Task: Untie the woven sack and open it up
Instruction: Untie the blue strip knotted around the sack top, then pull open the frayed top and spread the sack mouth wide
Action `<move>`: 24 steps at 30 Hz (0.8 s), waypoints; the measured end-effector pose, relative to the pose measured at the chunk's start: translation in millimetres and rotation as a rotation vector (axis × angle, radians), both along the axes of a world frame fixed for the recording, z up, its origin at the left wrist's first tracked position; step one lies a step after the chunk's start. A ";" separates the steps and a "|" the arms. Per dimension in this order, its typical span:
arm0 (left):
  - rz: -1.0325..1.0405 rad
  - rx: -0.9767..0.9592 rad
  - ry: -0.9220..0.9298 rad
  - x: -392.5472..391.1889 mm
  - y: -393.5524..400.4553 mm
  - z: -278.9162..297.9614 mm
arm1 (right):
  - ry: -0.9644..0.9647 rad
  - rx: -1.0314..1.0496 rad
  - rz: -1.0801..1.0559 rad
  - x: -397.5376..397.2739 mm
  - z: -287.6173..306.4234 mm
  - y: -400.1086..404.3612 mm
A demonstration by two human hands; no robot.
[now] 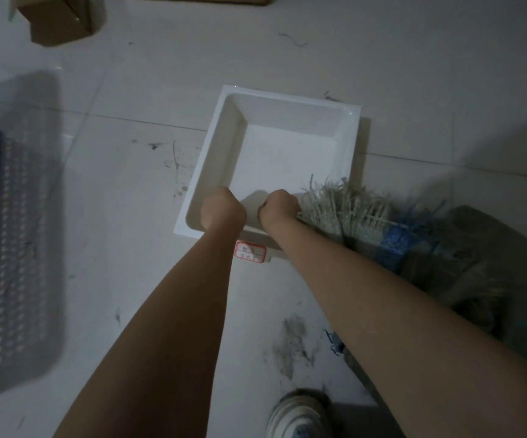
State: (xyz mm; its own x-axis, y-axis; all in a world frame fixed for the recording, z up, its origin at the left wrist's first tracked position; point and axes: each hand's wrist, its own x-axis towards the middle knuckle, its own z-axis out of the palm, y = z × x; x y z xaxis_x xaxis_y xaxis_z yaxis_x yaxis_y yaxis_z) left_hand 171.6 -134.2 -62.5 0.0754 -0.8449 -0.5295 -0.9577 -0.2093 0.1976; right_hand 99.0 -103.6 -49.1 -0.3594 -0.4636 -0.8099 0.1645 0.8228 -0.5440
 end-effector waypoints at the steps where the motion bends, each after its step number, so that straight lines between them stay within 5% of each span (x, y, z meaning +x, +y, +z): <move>1: -0.044 -0.020 -0.023 -1.1 0.8 1.9 | -0.028 0.011 -0.013 -1.4 0.7 -1.3; 5: -0.094 -0.143 -0.028 -10.6 21.5 37.1 | -0.064 -0.146 -0.026 -6.3 49.7 -2.8; 8: -0.052 -0.072 0.195 -20.5 34.2 58.0 | -0.091 -0.335 -0.021 -32.3 101.3 1.3; 11: 0.021 0.110 0.456 -37.1 49.0 90.7 | 0.245 -0.479 0.086 -76.7 145.1 21.4; 14: 0.064 0.314 0.531 -54.5 74.0 125.8 | 0.601 -0.277 0.314 -123.1 159.5 66.3; 18: -0.096 0.498 0.400 -70.4 108.9 146.8 | 0.405 0.114 0.448 -154.3 147.7 143.6; 24: -0.136 0.424 0.501 -87.1 144.1 135.9 | 0.047 0.152 0.234 -149.9 120.9 194.4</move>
State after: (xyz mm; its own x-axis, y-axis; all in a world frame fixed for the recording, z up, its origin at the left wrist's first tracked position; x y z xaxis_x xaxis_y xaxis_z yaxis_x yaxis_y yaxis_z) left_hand 84.4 9.8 73.4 -0.3588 -0.5407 -0.7608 -0.7947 -0.2506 0.5529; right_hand -50.9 90.8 71.8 -0.2960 -0.4133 -0.8611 -0.0622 0.9080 -0.4144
